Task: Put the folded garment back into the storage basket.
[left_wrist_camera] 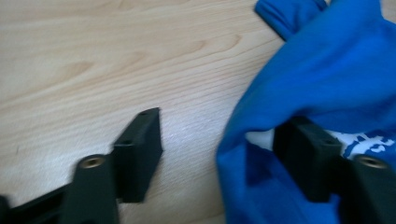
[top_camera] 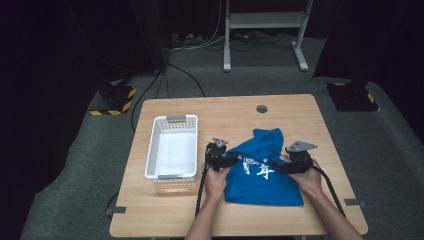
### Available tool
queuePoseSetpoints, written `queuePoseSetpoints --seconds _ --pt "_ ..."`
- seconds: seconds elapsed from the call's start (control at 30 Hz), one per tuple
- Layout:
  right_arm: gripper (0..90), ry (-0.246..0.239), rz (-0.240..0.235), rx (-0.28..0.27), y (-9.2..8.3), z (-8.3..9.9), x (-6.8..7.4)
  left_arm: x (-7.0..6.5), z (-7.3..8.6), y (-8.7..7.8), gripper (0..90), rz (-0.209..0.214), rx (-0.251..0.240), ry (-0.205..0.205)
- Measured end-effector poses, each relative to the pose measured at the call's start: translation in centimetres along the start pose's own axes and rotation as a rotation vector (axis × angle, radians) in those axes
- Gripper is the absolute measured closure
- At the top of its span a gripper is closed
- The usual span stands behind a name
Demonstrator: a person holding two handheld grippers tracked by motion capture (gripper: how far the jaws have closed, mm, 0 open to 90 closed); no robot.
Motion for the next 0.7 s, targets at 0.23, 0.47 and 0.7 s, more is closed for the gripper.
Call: queuePoseSetpoints --seconds 0.23,0.47,0.7 --pt "34.7 0.054 0.018 -0.009 0.7 -1.1 0.4 -0.9 -0.1 0.6 23.2 -0.033 0.032 0.102" --pt "55.3 0.025 -0.003 -0.070 0.0 -2.1 1.0 -0.7 0.3 0.8 25.3 -0.034 0.047 0.108" --pt "30.0 0.027 0.035 -0.003 1.4 -1.3 1.0 -0.9 0.3 1.2 22.6 -0.048 0.060 0.123"
Point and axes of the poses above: each handheld gripper's, and its own axes: y roughly forward along the jaws, z roughly out of its underside, x roughly to its left, the point moved 7 cm from there along y, roughly forward along the jaws, and after that the axes turned 10 degrees about z, right-handed, at the moved point
